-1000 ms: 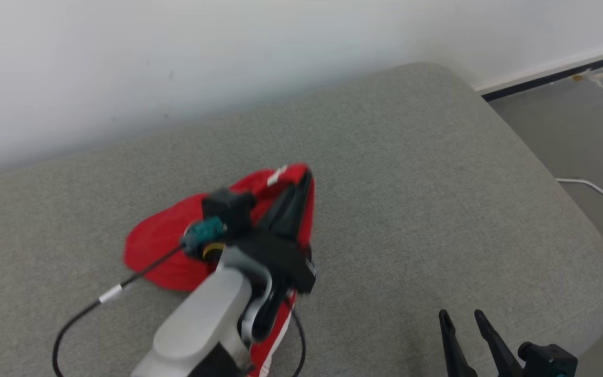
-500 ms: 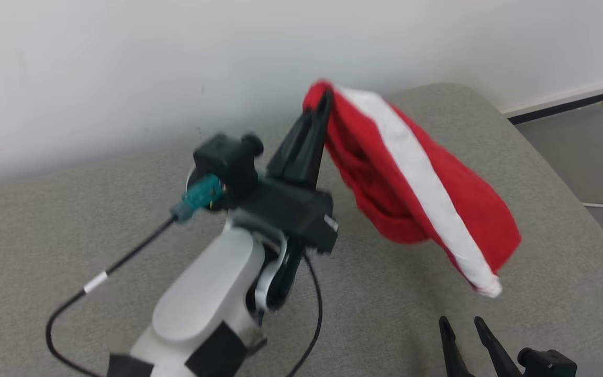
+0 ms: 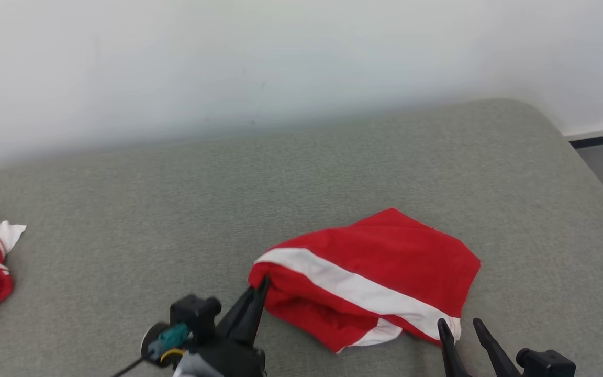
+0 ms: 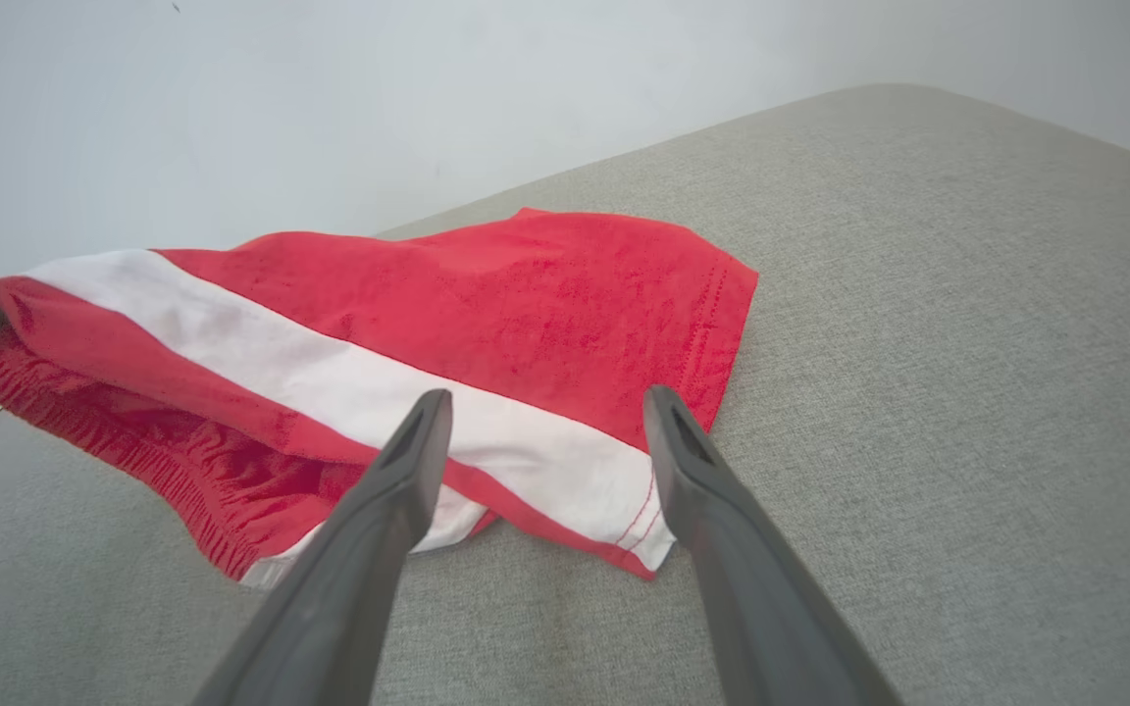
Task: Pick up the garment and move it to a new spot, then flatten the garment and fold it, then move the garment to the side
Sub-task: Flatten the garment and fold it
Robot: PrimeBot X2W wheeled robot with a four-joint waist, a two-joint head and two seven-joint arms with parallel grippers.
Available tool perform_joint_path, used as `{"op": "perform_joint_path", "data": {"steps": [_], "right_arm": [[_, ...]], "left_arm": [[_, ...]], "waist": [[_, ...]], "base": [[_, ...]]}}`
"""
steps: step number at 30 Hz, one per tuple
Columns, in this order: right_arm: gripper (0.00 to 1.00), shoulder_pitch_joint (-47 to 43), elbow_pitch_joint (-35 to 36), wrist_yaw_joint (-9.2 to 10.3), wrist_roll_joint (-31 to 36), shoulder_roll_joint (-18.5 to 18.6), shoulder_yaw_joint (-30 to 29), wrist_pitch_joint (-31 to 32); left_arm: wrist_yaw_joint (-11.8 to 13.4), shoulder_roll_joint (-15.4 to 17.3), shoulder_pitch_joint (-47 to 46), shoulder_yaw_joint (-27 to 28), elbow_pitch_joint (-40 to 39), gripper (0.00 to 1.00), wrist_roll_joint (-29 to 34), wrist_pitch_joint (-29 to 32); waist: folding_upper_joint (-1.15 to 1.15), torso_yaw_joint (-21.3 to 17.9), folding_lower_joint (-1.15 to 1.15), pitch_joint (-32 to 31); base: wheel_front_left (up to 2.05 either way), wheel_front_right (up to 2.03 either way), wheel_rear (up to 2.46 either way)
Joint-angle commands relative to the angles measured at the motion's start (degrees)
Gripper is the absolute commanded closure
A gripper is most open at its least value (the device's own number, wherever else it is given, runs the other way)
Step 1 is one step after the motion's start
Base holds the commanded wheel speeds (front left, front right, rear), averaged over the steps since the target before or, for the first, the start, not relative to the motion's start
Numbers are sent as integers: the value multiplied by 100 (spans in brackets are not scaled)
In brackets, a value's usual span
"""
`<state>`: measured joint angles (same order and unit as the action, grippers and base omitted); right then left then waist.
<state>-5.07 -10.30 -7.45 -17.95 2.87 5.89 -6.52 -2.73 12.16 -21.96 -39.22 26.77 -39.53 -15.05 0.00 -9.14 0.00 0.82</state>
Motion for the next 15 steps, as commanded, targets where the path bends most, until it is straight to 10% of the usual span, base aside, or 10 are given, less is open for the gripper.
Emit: {"op": "perform_joint_path", "data": {"steps": [1,15], "right_arm": [[0,-54,20,-8,36,2,1,12],[0,-52,119,-8,45,3,-73,130]], "left_arm": [[-21,34,112,-11,5,100,-15,-18],[47,219,889,-319,159,100,339,-16]], "waist": [[0,161,0,-38],[0,484,0,-105]], "base": [[0,0,0],[0,0,0]]}}
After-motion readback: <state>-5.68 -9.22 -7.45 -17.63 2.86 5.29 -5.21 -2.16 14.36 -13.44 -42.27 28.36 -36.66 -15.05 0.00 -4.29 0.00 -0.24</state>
